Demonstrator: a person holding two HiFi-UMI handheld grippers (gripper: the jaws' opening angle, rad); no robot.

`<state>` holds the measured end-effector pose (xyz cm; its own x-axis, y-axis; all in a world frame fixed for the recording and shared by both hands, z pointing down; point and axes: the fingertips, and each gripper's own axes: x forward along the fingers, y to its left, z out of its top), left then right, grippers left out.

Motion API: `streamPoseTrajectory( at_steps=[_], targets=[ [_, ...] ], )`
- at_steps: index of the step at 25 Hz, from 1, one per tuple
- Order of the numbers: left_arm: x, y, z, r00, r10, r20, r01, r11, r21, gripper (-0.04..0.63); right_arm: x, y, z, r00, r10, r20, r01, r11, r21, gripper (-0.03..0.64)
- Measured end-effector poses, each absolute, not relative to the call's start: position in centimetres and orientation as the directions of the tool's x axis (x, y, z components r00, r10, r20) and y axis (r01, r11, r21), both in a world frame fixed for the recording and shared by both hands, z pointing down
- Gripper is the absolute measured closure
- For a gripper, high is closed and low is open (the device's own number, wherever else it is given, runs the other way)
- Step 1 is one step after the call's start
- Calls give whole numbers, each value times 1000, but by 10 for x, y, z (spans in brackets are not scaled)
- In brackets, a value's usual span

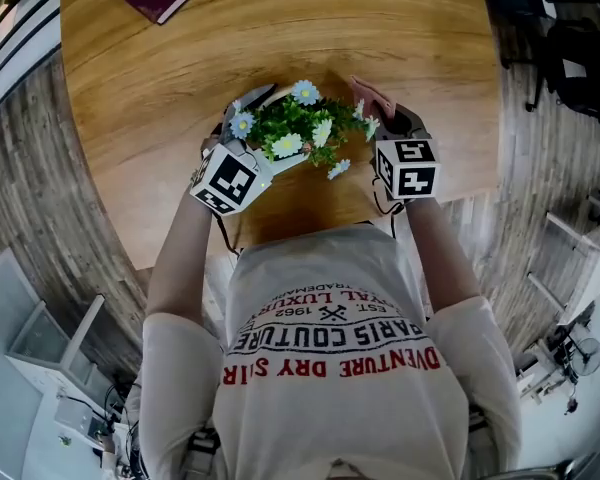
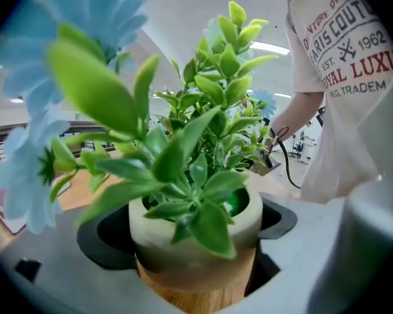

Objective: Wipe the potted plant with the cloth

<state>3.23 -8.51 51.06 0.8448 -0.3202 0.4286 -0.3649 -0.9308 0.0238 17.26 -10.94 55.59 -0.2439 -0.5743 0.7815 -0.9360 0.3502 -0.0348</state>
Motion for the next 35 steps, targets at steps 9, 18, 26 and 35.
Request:
streamPoseTrajectory(
  at_steps=[9, 18, 26, 35],
  targets=[
    [25, -95, 444, 843, -356, 402, -430, -896, 108, 74, 127, -103, 519, -416, -583, 698, -876, 463, -135, 581],
    [13, -105, 380, 841, -392, 373, -439, -897, 46, 74, 59, -89, 458, -617, -575, 537, -746, 646, -166, 581],
    [6, -95, 361, 842, -390, 374, -438, -898, 51, 74, 23, -74, 421, -693, -576, 434, -643, 766, -11, 581],
    [1, -90, 339, 862, -399, 314, -444, -892, 88, 74, -5, -67, 392, -757, -570, 320, -586, 809, 55, 581]
  ],
)
